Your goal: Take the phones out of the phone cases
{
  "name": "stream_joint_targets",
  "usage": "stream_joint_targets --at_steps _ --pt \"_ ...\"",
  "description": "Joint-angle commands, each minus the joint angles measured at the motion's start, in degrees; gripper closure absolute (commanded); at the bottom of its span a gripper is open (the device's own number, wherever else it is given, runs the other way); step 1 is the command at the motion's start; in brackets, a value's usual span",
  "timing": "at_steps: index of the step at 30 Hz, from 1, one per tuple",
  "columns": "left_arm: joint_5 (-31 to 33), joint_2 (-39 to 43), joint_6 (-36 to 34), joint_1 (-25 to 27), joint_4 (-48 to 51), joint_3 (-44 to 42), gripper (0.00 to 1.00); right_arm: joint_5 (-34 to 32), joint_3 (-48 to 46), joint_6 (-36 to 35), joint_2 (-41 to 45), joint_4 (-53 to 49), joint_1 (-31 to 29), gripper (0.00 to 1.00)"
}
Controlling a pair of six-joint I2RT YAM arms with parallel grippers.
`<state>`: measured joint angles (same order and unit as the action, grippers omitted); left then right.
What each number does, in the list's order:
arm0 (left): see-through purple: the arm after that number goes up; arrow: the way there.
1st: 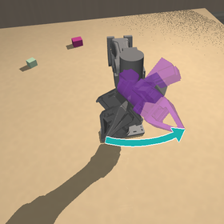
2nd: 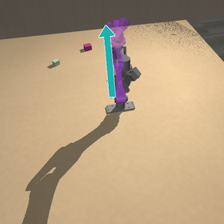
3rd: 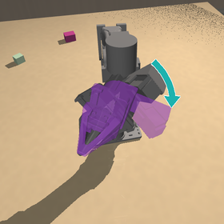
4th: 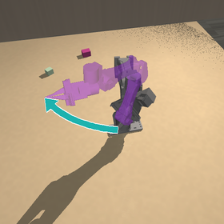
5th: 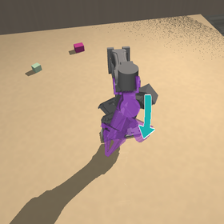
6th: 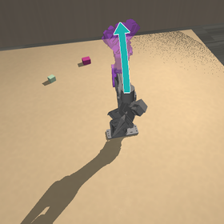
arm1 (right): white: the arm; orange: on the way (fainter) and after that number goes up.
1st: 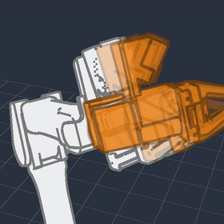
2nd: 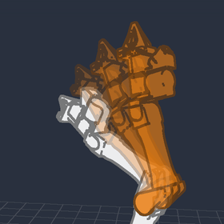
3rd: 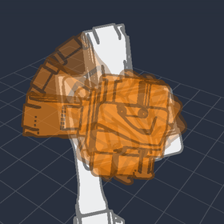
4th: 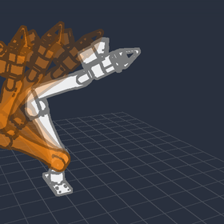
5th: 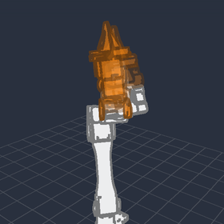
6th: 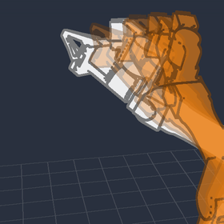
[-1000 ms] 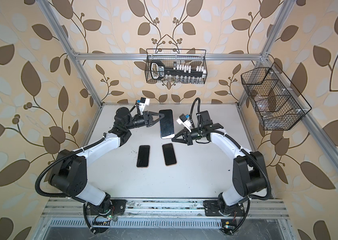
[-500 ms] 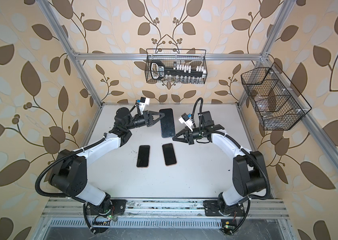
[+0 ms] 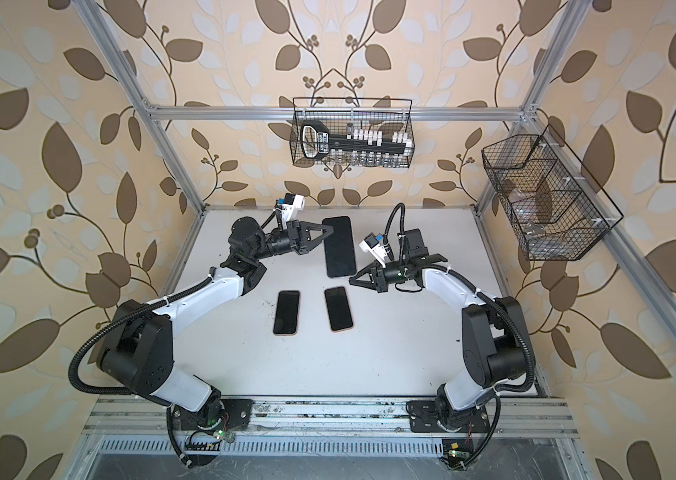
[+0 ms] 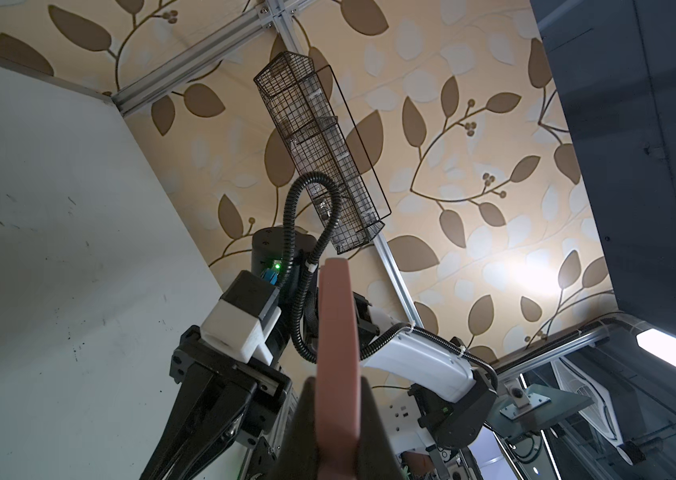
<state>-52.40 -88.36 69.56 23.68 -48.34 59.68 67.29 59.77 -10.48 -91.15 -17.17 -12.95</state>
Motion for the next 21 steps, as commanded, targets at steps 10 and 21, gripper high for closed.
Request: stream_joint_targets --at_steps 10,21 --pt "19.39 5.48 -3.58 0.14 6.72 -3.01 1.00 -5.79 -10.73 22.57 11.57 20.90 1.69 0.66" --pt "38.61 8.56 8.65 0.14 -10.14 -17.59 1.00 -12.84 -19.64 47.35 16.57 41.38 1.68 0.34"
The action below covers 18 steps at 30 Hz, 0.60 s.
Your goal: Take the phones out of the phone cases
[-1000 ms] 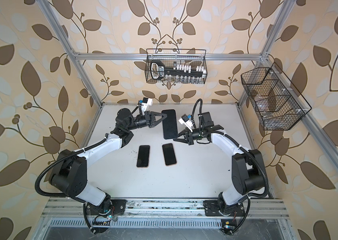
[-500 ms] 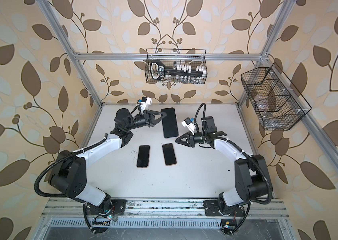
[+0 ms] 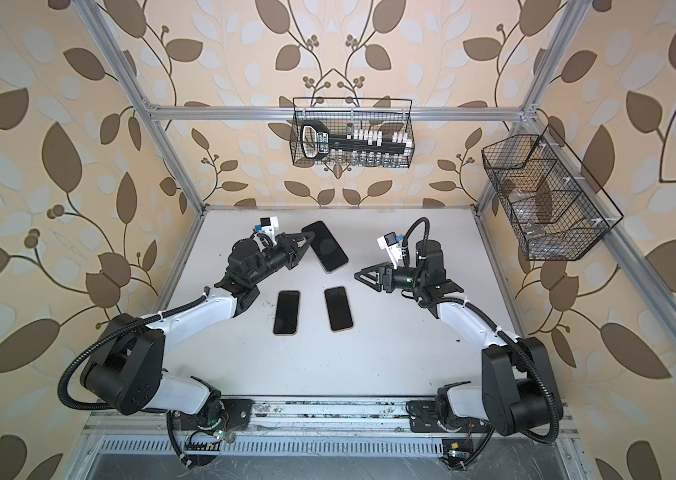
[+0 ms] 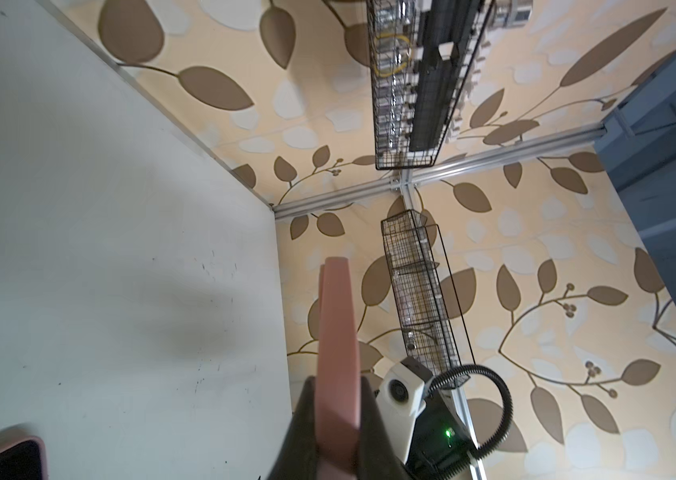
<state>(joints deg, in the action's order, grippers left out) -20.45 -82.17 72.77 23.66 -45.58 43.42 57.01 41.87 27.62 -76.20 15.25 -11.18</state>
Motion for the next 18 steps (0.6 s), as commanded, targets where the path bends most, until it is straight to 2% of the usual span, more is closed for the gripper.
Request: stream_joint_targets --at_steps 1,4,6,9,12,18 --pt "7.21 1.77 6.86 0.16 -15.23 -2.33 1.00 -3.45 -2.44 10.94 1.97 10.07 -0.17 0.30" --pt "8.35 -1.30 11.48 0.24 -22.88 -4.43 1.00 -5.82 -4.14 15.04 3.14 11.85 -0.72 0.16" --pt "8.88 -4.05 14.66 0.29 -28.51 -5.34 1.00 -7.41 -4.62 16.67 3.64 11.86 -1.28 0.11" --pt "8.86 -6.56 16.97 0.66 -32.54 -5.56 1.00 -9.30 -5.34 18.92 3.57 13.31 -2.63 0.10" --pt "8.93 -7.33 16.91 1.37 -32.66 -5.68 1.00 -9.89 -6.18 22.02 2.77 17.89 -3.23 0.11" --pt "9.44 -7.31 16.37 2.75 -32.18 -5.62 1.00 -10.67 -5.66 23.89 0.09 21.47 -4.11 0.12"
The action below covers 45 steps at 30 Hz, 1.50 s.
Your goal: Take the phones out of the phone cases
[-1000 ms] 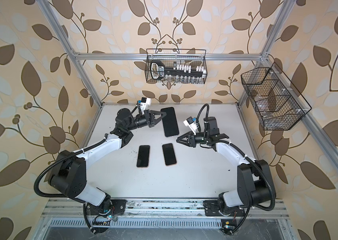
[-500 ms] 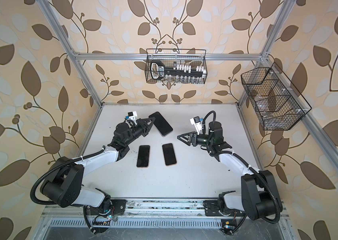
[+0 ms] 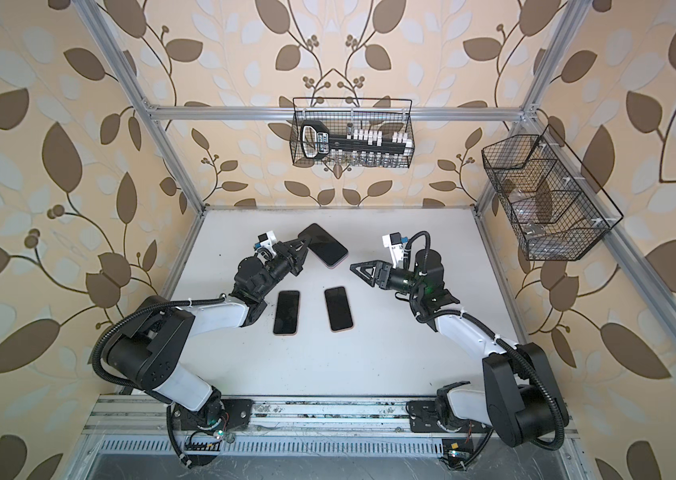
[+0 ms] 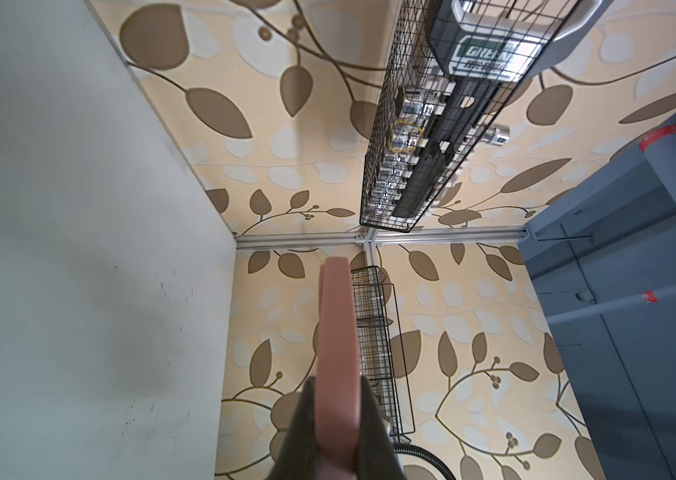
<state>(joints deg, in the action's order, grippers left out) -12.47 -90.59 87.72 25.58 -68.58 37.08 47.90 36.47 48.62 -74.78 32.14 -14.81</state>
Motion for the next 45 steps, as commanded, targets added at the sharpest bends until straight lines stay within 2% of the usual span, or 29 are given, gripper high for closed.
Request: stream_joint_targets --at_steps 1,15,45 --pt "1.57 1.11 1.33 1.07 -9.14 0.76 1.00 -1.53 -0.21 3.20 -1.76 5.12 -0.57 0.13" --pt "2.33 1.29 0.51 4.01 -7.97 2.46 1.00 -1.41 0.97 4.56 -6.31 8.85 -0.75 0.15" --pt "2.74 6.09 -2.73 5.81 -1.15 4.74 1.00 -1.41 -2.09 5.47 -8.14 13.19 1.70 0.17"
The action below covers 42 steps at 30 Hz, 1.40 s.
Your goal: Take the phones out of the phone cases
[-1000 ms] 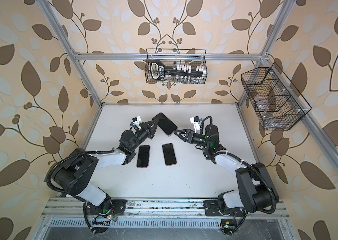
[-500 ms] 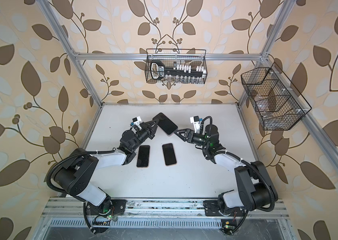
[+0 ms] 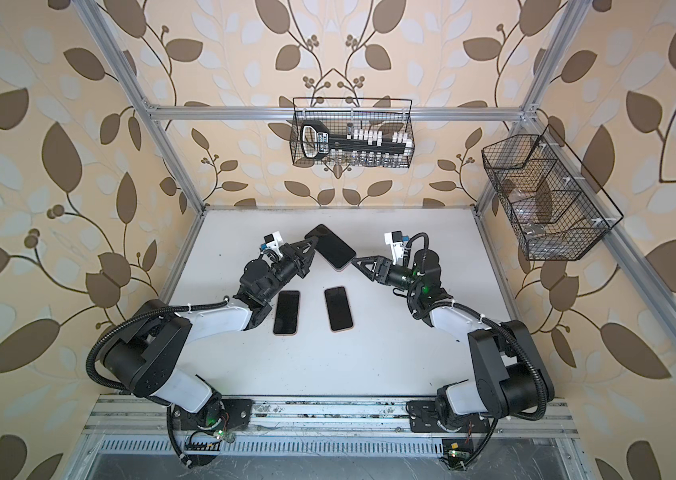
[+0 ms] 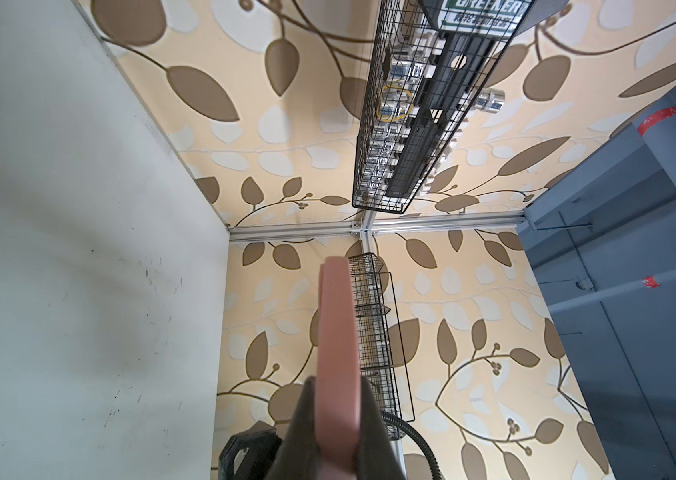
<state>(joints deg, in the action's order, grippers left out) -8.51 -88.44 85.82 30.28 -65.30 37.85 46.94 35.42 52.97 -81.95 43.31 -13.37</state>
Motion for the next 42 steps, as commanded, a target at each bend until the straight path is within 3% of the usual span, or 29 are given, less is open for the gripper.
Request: stream_joint_targets --at_steps 1,28,42 --pt "-1.31 4.09 -0.99 1.10 -4.08 4.15 1.00 -0.44 -1.13 1.15 -1.19 2.19 0.25 0.17" --pt "-2.21 4.07 -2.94 2.25 -2.84 6.76 1.00 -0.32 -3.07 3.09 -3.48 6.05 0.97 0.19" --pt "-4.14 1.15 -5.88 2.92 -0.88 7.51 1.00 1.14 -2.81 13.27 -5.10 18.44 0.30 0.24"
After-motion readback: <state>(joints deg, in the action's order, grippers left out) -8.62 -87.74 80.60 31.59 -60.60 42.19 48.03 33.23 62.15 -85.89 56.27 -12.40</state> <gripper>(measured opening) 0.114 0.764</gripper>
